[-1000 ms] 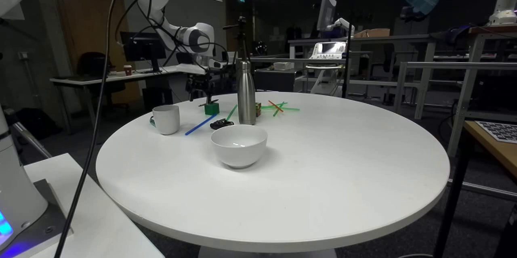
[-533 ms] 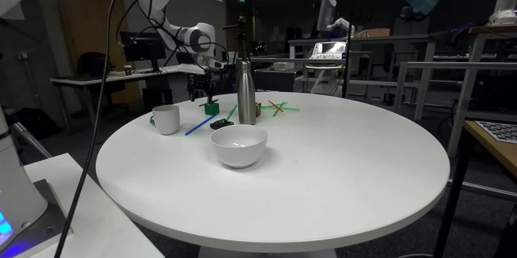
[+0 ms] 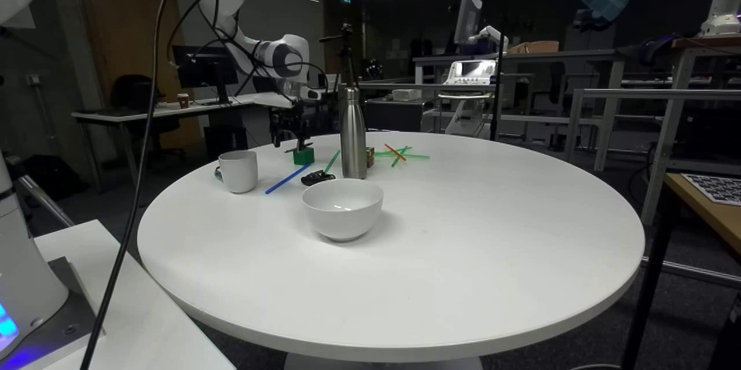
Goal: Pick the pen on the green block and put it in the cup
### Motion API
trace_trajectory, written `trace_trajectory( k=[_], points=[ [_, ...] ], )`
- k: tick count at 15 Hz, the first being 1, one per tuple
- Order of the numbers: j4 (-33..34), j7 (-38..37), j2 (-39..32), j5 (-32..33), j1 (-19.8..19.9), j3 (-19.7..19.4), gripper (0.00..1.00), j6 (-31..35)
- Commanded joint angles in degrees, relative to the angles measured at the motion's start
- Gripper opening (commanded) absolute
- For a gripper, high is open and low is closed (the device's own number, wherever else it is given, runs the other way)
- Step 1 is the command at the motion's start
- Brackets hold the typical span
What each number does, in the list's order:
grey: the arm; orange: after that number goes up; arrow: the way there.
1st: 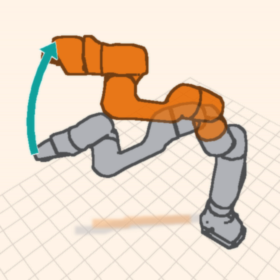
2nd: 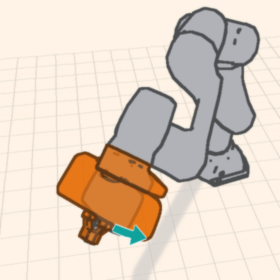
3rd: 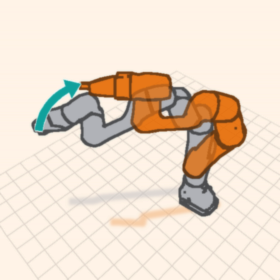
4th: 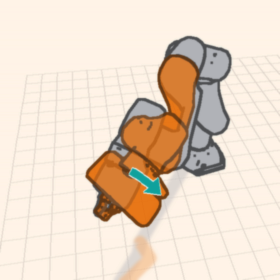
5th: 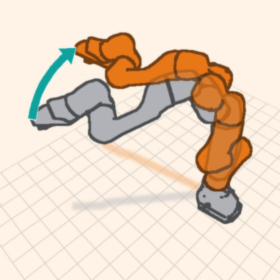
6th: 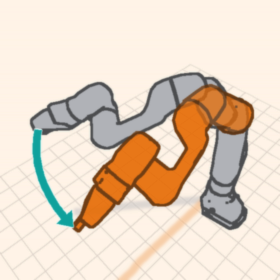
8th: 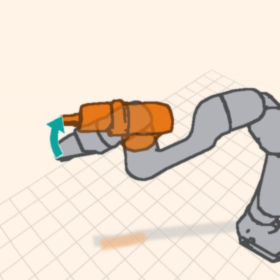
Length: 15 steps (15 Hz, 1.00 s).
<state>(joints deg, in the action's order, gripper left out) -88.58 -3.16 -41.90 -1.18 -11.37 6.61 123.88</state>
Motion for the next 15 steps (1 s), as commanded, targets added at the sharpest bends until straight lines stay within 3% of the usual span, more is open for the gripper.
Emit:
trace_trajectory(
  k=[1,15],
  points=[
    [2.5,-1.9,-1.9,1.2,-1.1,-1.1,1.00,-1.5],
    [3.6,-1.8,-3.2,1.3,-1.8,-1.1,1.00,-2.6]
  ],
)
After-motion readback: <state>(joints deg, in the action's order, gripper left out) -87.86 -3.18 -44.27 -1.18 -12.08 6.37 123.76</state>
